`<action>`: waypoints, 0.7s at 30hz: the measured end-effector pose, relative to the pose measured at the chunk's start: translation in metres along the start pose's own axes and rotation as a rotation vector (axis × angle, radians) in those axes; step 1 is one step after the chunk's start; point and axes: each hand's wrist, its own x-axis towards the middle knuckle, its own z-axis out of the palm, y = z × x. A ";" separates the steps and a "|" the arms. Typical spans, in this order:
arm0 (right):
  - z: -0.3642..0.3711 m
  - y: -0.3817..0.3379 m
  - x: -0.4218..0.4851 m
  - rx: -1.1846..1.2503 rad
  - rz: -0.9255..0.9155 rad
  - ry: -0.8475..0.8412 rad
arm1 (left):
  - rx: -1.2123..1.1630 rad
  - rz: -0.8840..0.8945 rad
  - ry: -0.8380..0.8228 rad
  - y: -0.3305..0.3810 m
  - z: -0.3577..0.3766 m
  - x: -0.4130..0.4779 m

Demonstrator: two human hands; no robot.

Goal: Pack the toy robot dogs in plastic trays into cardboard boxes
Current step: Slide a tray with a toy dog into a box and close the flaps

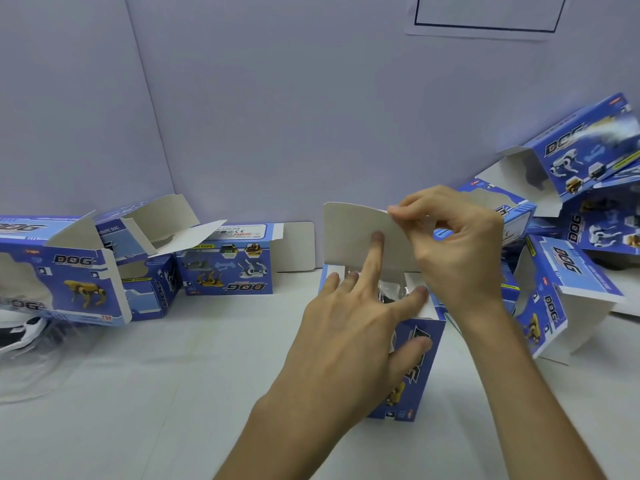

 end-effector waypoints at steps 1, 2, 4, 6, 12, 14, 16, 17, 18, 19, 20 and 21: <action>0.001 -0.001 0.000 -0.015 0.010 -0.005 | 0.000 -0.007 0.011 0.000 0.000 0.001; 0.001 -0.003 0.000 -0.012 0.030 -0.023 | 0.010 -0.011 0.024 0.000 0.000 0.002; -0.003 -0.007 0.003 0.007 0.078 -0.088 | 0.009 -0.011 0.017 0.001 0.000 0.003; -0.008 -0.011 0.007 0.095 0.195 -0.147 | 0.005 -0.008 0.016 0.002 0.001 0.003; -0.018 -0.010 0.014 0.448 0.610 -0.280 | 0.000 -0.015 0.031 0.002 0.000 -0.001; -0.021 -0.006 0.012 0.497 0.719 -0.387 | -0.022 -0.019 -0.004 0.003 -0.002 -0.001; -0.024 -0.003 0.011 0.461 0.710 -0.421 | -0.014 -0.004 -0.005 0.003 -0.001 -0.002; -0.024 -0.002 0.011 0.411 0.670 -0.393 | -0.007 -0.006 0.001 0.004 -0.001 -0.002; -0.022 -0.002 0.010 0.363 0.623 -0.342 | 0.003 -0.008 0.001 0.005 -0.002 -0.002; -0.020 -0.002 0.009 0.320 0.571 -0.289 | 0.013 -0.004 -0.014 0.006 -0.004 -0.002; -0.018 -0.003 0.008 0.287 0.525 -0.245 | 0.030 -0.002 -0.016 0.005 -0.005 -0.002; -0.016 -0.003 0.007 0.263 0.484 -0.220 | 0.054 0.003 -0.018 0.005 -0.005 -0.003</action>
